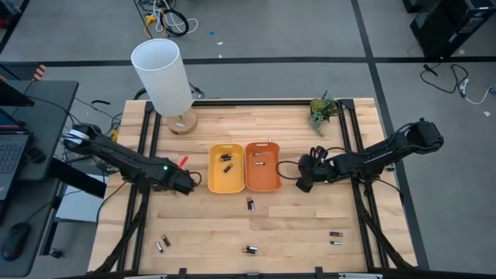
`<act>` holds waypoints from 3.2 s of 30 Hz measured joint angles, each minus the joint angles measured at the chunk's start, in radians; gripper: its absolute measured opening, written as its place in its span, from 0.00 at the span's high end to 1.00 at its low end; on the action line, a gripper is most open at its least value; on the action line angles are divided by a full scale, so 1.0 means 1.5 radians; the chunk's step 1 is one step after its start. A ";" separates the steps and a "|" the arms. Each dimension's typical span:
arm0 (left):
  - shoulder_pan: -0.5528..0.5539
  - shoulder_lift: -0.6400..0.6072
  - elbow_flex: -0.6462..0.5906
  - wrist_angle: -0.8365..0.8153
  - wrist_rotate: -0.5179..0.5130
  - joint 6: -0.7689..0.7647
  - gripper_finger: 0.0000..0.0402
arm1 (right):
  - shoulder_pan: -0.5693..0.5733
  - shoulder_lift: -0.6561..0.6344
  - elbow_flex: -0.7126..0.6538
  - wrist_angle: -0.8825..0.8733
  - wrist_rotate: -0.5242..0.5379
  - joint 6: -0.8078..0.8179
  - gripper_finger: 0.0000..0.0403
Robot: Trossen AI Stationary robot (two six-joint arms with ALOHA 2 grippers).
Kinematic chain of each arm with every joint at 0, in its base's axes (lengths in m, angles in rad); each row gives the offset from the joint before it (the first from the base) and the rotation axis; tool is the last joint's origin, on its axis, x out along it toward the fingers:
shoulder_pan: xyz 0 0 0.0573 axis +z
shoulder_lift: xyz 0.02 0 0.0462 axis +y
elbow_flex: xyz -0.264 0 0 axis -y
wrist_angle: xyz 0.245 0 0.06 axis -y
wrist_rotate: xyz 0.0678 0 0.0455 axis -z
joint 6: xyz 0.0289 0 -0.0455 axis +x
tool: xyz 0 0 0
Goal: Sort batteries
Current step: Put the top left black battery into the yellow bin
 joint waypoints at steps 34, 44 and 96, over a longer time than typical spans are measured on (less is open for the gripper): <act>0.000 0.115 -0.026 0.111 0.010 0.040 0.70 | 0.000 0.000 0.000 0.011 -0.002 -0.005 0.76; 0.000 0.115 -0.027 0.141 -0.009 0.022 0.70 | 0.000 0.000 0.000 0.011 -0.002 -0.005 0.76; 0.014 0.116 0.028 0.148 -0.126 0.094 0.71 | 0.000 0.000 0.000 0.008 -0.003 -0.004 0.77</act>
